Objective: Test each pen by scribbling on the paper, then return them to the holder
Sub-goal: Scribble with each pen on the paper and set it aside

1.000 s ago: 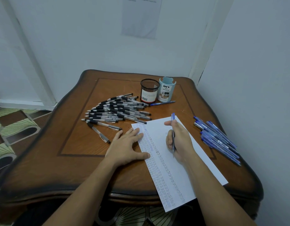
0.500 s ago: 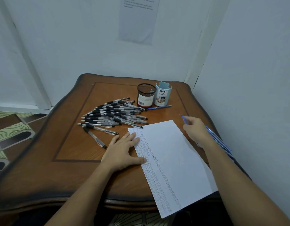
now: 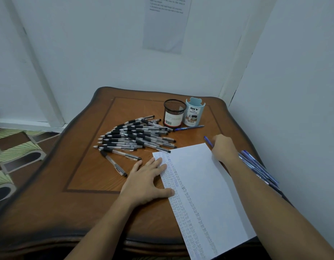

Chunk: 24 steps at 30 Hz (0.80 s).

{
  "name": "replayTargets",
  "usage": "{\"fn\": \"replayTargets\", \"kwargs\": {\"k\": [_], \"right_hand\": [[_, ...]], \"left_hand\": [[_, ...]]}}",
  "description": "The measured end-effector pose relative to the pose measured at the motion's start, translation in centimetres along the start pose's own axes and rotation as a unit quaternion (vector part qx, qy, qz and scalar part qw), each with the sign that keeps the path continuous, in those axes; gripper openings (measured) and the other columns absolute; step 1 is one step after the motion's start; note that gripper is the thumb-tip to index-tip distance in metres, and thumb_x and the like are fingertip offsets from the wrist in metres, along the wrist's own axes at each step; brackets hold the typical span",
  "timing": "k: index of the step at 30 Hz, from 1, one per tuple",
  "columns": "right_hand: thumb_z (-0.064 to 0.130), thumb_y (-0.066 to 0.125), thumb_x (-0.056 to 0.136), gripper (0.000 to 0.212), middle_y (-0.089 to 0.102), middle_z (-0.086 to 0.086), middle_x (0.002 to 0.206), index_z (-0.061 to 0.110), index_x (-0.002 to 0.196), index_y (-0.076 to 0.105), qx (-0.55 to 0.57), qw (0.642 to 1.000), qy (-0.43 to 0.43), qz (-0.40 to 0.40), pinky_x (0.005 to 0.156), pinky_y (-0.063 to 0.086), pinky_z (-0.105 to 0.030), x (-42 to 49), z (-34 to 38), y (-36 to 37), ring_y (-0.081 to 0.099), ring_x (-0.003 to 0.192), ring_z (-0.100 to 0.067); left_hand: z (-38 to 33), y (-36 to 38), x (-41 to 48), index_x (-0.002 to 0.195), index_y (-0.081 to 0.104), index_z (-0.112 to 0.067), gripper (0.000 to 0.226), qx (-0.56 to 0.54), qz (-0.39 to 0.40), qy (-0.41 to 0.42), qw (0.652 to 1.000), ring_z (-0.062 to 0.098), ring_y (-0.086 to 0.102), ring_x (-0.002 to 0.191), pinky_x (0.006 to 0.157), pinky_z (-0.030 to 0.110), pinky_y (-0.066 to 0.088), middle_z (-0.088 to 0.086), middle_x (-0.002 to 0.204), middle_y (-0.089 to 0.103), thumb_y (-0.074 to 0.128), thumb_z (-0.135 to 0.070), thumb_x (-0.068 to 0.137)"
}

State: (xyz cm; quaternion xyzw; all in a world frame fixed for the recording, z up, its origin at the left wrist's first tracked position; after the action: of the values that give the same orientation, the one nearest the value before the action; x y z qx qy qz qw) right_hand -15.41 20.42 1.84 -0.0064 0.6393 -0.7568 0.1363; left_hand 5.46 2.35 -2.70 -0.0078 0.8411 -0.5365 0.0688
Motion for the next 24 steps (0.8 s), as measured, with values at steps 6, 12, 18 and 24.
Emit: {"fn": "replayTargets", "kwargs": {"k": [6,12,18,24], "right_hand": [[0.011,0.063,0.095,0.023,0.062,-0.016,0.109,0.003,0.117,0.061,-0.019,0.997,-0.004,-0.078,0.089,0.052,-0.037,1.7,1.5,-0.4,0.061,0.101,-0.03],[0.004,0.049,0.097,0.058,0.052,-0.004,0.146,0.042,0.141,0.052,0.054,0.98,-0.18,-0.061,0.107,0.039,-0.044,5.2,4.8,2.2,0.045,0.129,-0.03],[0.023,0.049,0.104,0.035,0.049,-0.003,0.145,0.039,0.133,0.059,-0.012,0.979,-0.176,-0.105,0.1,0.028,-0.042,5.5,7.0,2.3,0.037,0.126,-0.028],[0.027,0.048,0.103,0.012,0.061,-0.005,0.121,0.021,0.112,0.055,-0.036,0.959,-0.232,-0.158,0.098,0.032,-0.041,3.9,6.8,0.6,0.051,0.116,-0.025]], "left_hand": [[0.1,0.0,0.0,0.154,0.021,-0.036,0.093,0.001,0.001,0.003,1.0,0.001,-0.003,0.148,0.12,0.038,-0.012,-0.015,0.163,0.003,0.051,-0.08,0.077],[0.2,0.1,0.0,0.154,0.021,-0.036,0.094,-0.001,-0.01,0.007,1.0,0.0,-0.004,0.148,0.12,0.037,-0.012,-0.015,0.163,0.002,0.052,-0.081,0.077],[0.4,0.2,0.2,0.154,0.019,-0.036,0.095,-0.002,-0.006,0.008,1.0,-0.001,-0.006,0.147,0.119,0.037,-0.014,-0.016,0.163,0.0,0.05,-0.082,0.077],[0.3,0.1,0.1,0.154,0.019,-0.036,0.094,0.003,-0.001,0.009,1.0,0.001,-0.005,0.148,0.12,0.038,-0.013,-0.015,0.163,0.001,0.049,-0.082,0.077]]}}
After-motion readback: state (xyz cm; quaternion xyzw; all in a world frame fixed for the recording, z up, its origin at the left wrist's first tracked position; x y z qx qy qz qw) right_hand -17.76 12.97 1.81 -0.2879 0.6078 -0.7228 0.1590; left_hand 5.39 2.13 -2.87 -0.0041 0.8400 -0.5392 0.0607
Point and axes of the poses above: each hand's wrist, its own x-axis towards the middle knuckle, its own y-axis out of the palm, z = x × y, the point moved 3 cm from there along x, towards the middle knuckle
